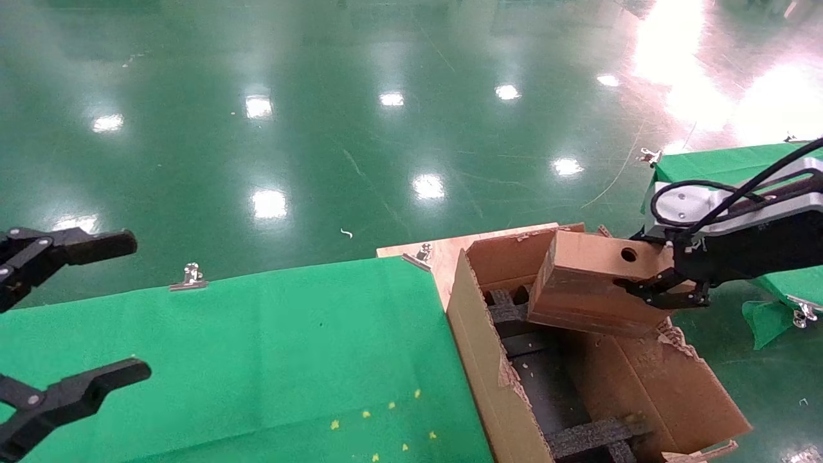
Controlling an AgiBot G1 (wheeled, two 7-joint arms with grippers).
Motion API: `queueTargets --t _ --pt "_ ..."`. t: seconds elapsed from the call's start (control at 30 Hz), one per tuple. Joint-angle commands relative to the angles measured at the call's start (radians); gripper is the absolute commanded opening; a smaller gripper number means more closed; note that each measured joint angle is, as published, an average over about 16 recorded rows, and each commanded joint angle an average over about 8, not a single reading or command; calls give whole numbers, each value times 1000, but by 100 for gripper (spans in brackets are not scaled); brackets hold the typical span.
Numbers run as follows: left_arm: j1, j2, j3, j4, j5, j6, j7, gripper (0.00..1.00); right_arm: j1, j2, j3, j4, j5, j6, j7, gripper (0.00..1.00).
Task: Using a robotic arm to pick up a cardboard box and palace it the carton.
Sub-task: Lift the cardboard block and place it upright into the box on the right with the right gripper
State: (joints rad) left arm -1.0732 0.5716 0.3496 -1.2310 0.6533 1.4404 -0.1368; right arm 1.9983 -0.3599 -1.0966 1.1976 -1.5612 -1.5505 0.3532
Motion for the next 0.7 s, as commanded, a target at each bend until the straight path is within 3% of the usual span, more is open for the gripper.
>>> queueTargets --t 0.03,0.2,0.3,0.4,0.7 --pt "0 0 0 0 0 0 0 100 -1 -2 -3 2 0 2 -2 0" --pt "0 0 0 0 0 0 0 100 -11 0 -3 -1 -2 18 23 0" --pt "0 0 0 0 0 0 0 100 -31 10 -8 7 -8 55 95 0" --pt "0 0 0 0 0 0 0 100 -59 31 -12 30 -16 106 221 0" --pt "0 0 0 0 0 0 0 100 -158 122 -43 143 -56 253 733 0"
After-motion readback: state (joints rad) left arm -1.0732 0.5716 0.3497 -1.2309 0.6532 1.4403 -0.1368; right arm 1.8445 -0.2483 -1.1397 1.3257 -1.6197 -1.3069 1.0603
